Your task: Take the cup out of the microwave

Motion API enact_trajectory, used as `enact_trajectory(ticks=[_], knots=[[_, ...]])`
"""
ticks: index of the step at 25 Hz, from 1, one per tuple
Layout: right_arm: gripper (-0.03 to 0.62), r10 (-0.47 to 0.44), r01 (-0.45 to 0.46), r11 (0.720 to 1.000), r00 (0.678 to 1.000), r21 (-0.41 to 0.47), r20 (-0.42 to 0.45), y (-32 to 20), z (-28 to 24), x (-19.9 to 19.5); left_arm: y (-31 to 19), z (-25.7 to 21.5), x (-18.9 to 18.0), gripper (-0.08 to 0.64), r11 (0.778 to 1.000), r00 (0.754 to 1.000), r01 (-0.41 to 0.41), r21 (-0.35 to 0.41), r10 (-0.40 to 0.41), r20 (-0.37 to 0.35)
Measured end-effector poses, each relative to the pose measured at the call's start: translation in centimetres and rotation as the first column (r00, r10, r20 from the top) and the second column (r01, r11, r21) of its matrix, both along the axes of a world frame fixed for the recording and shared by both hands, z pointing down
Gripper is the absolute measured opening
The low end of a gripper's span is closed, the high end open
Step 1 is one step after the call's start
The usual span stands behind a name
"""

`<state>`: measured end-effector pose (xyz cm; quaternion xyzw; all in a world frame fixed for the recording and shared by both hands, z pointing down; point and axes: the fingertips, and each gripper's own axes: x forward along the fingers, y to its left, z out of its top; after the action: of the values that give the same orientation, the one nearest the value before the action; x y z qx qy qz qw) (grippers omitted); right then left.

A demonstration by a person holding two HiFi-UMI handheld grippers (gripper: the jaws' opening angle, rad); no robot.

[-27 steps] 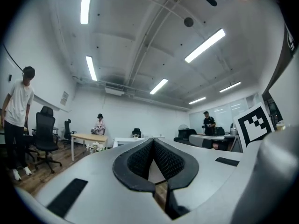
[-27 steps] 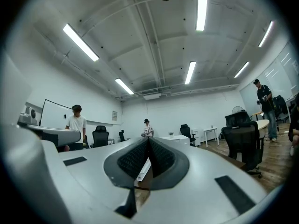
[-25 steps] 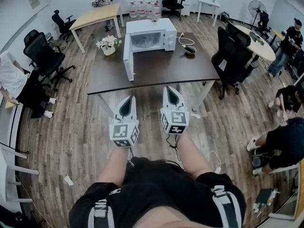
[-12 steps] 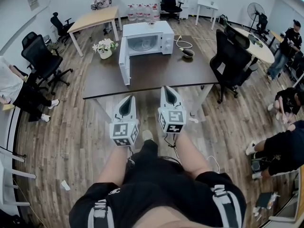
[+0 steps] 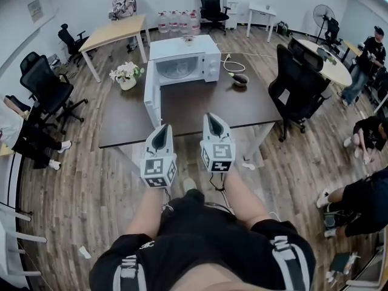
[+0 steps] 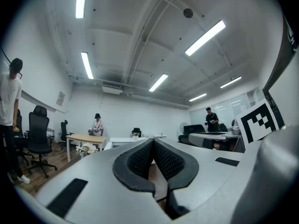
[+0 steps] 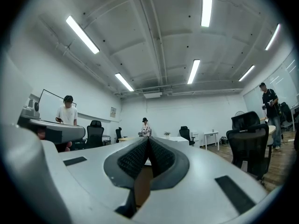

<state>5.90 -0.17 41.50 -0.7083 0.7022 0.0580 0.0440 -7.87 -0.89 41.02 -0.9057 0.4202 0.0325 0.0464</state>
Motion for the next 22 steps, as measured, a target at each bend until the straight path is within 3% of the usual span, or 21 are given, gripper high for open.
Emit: enact_trajectory(ticks=[15,22], knots=[[-0.002,-0.017,0.017,0.997,1.0,-0.069,-0.001,-25.6,0.8,6.8,-25.4,1.2,8.8,0.002,0.995,0.999,-0.046,-0.089,0.046,-0.002],[-0.002,-0.04,0.041,0.994,0.999,-0.099,0.019,-33.5,1.2,8.6,-32.6,0.8,11.6,0.002,0.994,0.999,-0.05,-0.094,0.052,0.016]])
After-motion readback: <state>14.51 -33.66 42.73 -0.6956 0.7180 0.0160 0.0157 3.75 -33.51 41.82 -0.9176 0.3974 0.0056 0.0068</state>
